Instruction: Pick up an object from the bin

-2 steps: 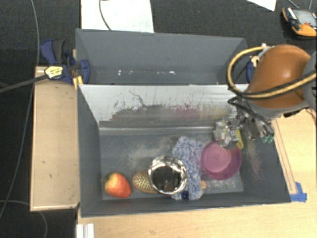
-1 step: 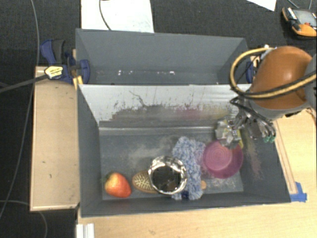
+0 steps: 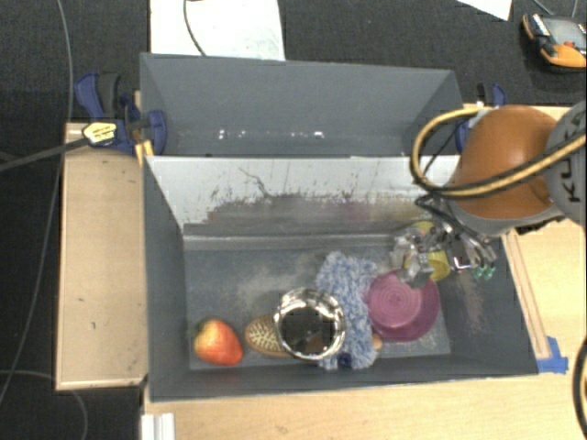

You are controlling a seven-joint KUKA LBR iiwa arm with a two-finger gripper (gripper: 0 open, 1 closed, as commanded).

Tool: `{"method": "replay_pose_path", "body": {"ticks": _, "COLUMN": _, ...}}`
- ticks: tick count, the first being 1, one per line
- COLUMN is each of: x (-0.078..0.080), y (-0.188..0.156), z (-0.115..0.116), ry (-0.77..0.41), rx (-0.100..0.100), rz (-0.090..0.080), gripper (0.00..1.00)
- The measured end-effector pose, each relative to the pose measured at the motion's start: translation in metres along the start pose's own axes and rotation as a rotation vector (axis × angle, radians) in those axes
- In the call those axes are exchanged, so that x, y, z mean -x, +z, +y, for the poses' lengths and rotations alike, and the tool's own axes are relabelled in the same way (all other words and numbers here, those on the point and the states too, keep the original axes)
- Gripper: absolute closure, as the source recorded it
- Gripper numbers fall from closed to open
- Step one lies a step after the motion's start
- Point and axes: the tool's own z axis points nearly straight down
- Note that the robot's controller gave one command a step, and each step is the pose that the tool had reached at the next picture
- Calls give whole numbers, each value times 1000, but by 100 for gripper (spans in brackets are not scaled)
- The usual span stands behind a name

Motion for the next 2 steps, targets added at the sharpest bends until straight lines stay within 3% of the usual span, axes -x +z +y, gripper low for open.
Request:
{"method": "replay_pose_path", "body": {"ticks": 1, "x": -4, "y": 13, "z": -2, "ry": -186, "rx": 0, "rz": -4, "gripper": 100}}
{"method": "replay_pose_path", "body": {"ticks": 2, "x": -44, "y": -64, "z": 8, "ry": 123, "rx": 1, "rz": -7, "gripper": 100}}
